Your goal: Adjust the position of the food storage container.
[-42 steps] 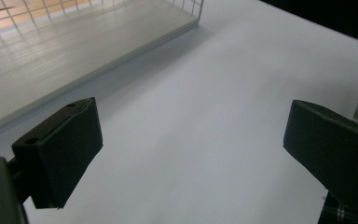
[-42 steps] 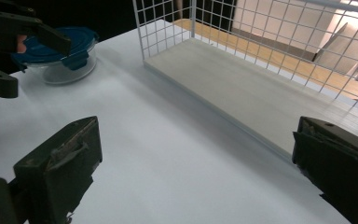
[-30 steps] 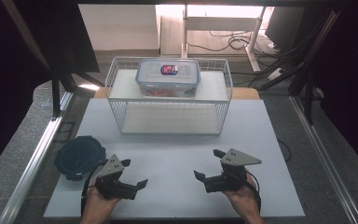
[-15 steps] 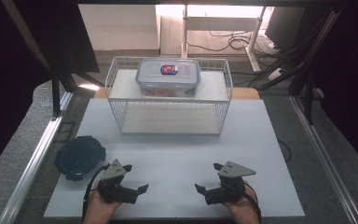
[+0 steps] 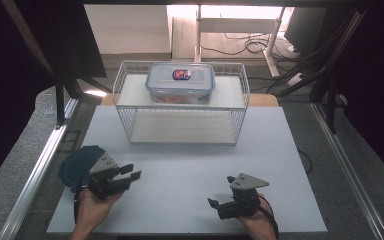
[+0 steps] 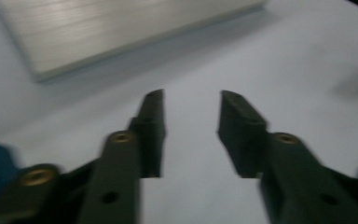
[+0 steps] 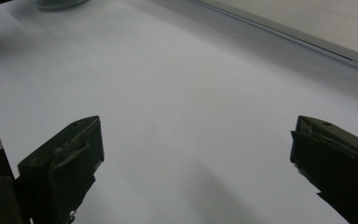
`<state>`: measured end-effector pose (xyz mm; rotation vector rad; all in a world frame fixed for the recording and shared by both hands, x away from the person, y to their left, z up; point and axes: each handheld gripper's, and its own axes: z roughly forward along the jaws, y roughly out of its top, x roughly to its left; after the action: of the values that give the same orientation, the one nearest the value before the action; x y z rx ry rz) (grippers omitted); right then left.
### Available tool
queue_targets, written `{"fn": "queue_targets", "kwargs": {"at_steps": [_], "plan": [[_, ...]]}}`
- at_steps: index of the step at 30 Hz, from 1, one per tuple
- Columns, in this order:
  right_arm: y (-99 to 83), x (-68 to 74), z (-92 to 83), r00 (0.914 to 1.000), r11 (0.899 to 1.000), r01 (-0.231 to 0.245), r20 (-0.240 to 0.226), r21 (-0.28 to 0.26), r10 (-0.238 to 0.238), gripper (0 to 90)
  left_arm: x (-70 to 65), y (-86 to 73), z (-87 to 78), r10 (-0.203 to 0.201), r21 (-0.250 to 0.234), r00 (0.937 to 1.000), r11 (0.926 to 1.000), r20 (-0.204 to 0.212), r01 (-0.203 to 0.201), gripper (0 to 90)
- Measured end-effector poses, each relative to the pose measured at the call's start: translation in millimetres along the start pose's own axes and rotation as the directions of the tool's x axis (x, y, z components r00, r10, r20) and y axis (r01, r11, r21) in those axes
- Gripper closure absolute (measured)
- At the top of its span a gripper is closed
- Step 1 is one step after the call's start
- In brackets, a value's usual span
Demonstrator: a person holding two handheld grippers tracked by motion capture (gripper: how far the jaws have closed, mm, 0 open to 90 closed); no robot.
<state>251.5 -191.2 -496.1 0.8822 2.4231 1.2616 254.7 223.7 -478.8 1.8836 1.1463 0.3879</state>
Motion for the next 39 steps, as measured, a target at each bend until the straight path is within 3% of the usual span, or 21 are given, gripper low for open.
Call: {"fn": "queue_targets", "kwargs": {"at_steps": [2, 6, 8, 12, 16, 23, 25, 28, 30, 32, 39], "plan": [[-0.3, 0.7, 1.1, 0.9999, 1.000, 0.011, 0.006, 0.011, -0.011, 3.2, 12.0, 3.8, -3.2, -0.030, 0.001, 0.9992, 0.9995, -0.026, 0.030, 75.7], [-0.8, 1.9, 2.2, 0.9993, 0.999, 0.032, 0.016, 0.030, -0.033, 3.3, 32.2, 5.9, -12.8, -0.041, 0.001, 0.9952, 0.9992, -0.090, 0.041, 89.4], [-1.1, 1.8, 2.5, 0.9994, 0.999, 0.031, 0.016, 0.032, -0.032, 3.4, 44.4, 3.1, -18.4, -0.040, 0.006, 0.9898, 0.9991, -0.136, 0.041, 89.6], [-1.8, 1.6, 3.3, 0.9991, 0.999, 0.034, 0.023, 0.042, -0.035, 3.7, 76.2, -8.2, -33.8, -0.102, -0.018, 0.9719, 0.9948, -0.212, 0.100, 89.8], [-2.2, 1.8, 4.4, 0.9988, 0.998, 0.040, 0.025, 0.054, -0.041, 4.1, 101.3, -19.4, -53.7, -0.153, -0.057, 0.9422, 0.9881, -0.298, 0.143, 89.7], [-3.5, 1.7, 6.8, 0.9986, 0.996, 0.043, 0.026, 0.076, -0.045, 4.4, 133.1, -42.3, -73.3, -0.237, -0.115, 0.8710, 0.9715, -0.431, 0.207, 89.8], [-3.7, 2.0, 7.6, 0.9987, 0.996, 0.043, 0.025, 0.078, -0.045, 4.5, 140.5, -47.6, -73.2, -0.258, -0.121, 0.8549, 0.9662, -0.450, 0.227, 89.8], [-4.0, 2.3, 8.6, 0.9985, 0.995, 0.048, 0.022, 0.088, -0.050, 4.7, 149.3, -54.0, -70.1, -0.266, -0.103, 0.8400, 0.9635, -0.473, 0.247, 89.8], [-4.1, 2.4, 8.9, 0.9984, 0.995, 0.049, 0.023, 0.090, -0.051, 4.7, 152.1, -55.7, -68.9, -0.272, -0.097, 0.8366, 0.9613, -0.475, 0.258, 89.8], [-4.5, 2.4, 9.7, 0.9984, 0.994, 0.052, 0.019, 0.097, -0.054, 5.2, 158.0, -58.9, -64.8, -0.302, -0.095, 0.8400, 0.9521, -0.451, 0.291, 89.9], [-4.9, 2.1, 11.1, 0.9982, 0.993, 0.054, 0.020, 0.108, -0.056, 5.4, 158.4, -57.6, -61.4, -0.321, -0.103, 0.8387, 0.9457, -0.440, 0.308, 90.0]]}}
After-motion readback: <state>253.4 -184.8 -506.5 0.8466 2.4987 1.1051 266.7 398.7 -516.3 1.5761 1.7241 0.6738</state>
